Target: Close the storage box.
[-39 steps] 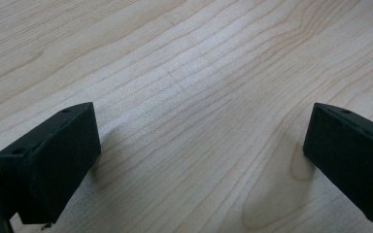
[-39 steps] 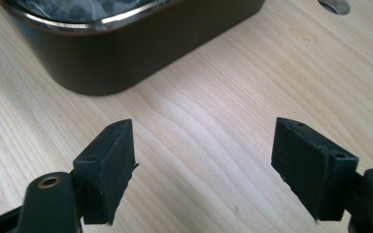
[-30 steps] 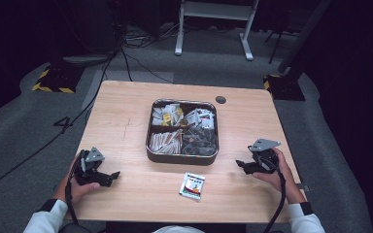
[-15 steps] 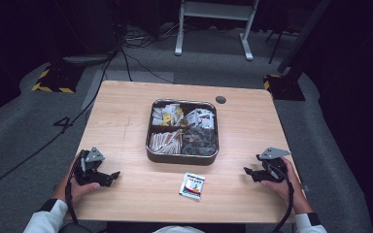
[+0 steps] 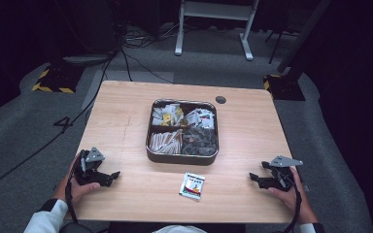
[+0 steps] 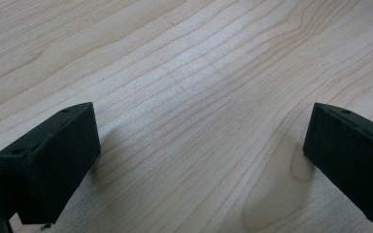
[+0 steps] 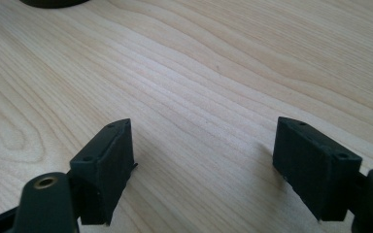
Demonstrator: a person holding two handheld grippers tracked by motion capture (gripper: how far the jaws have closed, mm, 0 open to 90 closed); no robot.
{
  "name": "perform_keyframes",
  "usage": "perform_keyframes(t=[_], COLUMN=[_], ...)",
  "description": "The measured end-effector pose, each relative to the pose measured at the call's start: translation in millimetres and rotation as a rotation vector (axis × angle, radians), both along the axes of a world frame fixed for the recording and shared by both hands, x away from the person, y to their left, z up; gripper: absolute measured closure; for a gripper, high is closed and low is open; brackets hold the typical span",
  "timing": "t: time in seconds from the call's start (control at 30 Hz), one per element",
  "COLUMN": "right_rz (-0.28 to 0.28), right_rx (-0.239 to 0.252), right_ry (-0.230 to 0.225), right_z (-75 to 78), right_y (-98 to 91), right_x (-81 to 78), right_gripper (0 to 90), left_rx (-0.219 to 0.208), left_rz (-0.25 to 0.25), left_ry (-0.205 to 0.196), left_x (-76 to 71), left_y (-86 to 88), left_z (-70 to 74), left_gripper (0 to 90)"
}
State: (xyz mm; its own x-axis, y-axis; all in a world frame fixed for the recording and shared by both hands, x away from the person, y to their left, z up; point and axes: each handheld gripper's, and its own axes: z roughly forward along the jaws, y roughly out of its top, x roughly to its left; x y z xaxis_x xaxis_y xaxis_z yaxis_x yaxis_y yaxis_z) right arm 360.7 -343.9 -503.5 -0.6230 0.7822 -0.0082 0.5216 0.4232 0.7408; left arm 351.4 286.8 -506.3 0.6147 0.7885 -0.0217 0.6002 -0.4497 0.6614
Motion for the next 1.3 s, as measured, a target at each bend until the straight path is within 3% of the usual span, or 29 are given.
perform_keyframes(t=[1.3], right_rz=[-0.023], right_rx=[0.004], right_ry=[-0.004], right_z=[-0.6], right_y=[-0.9], right_x=[1.5], right_gripper=[22.6], left_rx=[-0.001], left_rz=[-0.008], left_ry=[-0.004], left_x=[2.7], left_y=[-0.7], left_z=[-0.2], left_gripper=[0.2])
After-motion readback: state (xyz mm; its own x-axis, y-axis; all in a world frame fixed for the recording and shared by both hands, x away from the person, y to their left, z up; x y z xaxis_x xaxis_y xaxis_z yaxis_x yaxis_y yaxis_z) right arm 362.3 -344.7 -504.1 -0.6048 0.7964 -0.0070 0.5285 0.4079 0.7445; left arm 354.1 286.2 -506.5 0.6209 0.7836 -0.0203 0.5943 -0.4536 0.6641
